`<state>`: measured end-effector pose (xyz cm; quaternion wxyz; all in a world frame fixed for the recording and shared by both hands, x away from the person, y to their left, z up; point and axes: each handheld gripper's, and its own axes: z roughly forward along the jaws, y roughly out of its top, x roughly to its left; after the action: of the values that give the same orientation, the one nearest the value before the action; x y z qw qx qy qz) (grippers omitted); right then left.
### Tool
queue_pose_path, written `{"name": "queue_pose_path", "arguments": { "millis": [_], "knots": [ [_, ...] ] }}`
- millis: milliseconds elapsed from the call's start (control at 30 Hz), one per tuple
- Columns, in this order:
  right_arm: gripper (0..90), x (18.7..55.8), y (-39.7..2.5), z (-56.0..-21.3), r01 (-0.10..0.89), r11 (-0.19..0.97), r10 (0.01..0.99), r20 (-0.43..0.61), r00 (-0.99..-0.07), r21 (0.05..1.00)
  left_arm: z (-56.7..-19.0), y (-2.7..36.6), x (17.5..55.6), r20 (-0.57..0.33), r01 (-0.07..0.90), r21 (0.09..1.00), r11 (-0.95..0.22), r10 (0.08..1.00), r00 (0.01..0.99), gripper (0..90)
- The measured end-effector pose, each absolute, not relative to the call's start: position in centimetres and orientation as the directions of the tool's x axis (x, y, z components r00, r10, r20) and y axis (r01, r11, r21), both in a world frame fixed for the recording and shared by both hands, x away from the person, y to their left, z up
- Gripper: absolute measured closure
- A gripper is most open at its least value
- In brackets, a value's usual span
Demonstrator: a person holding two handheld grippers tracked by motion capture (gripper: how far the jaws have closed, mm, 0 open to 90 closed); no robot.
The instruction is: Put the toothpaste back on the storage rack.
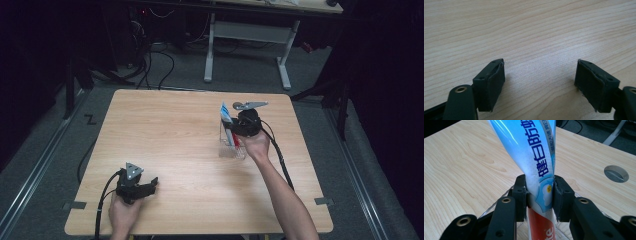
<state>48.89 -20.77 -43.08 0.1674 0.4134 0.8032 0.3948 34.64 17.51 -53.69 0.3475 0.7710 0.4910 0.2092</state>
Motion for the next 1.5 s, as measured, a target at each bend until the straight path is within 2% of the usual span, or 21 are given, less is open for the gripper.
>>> {"name": "queue_pose_path", "arguments": {
  "millis": [733, 1500],
  "knots": [
    [55.0, 47.9, -21.6, -41.5, 0.505, 0.32, 0.814, 0.04, -0.579, 0.801, -53.7, 17.5, 34.6, -0.018, 0.612, 0.741, -0.276, 0.903, 0.43, 24.5],
    [54.6, 46.4, -23.4, -39.6, 0.465, 0.31, 0.822, 0.012, -0.569, 0.829, -53.7, 17.5, 34.6, -0.019, 0.612, 0.741, -0.276, 0.903, 0.43, 24.5]
  ]
}}
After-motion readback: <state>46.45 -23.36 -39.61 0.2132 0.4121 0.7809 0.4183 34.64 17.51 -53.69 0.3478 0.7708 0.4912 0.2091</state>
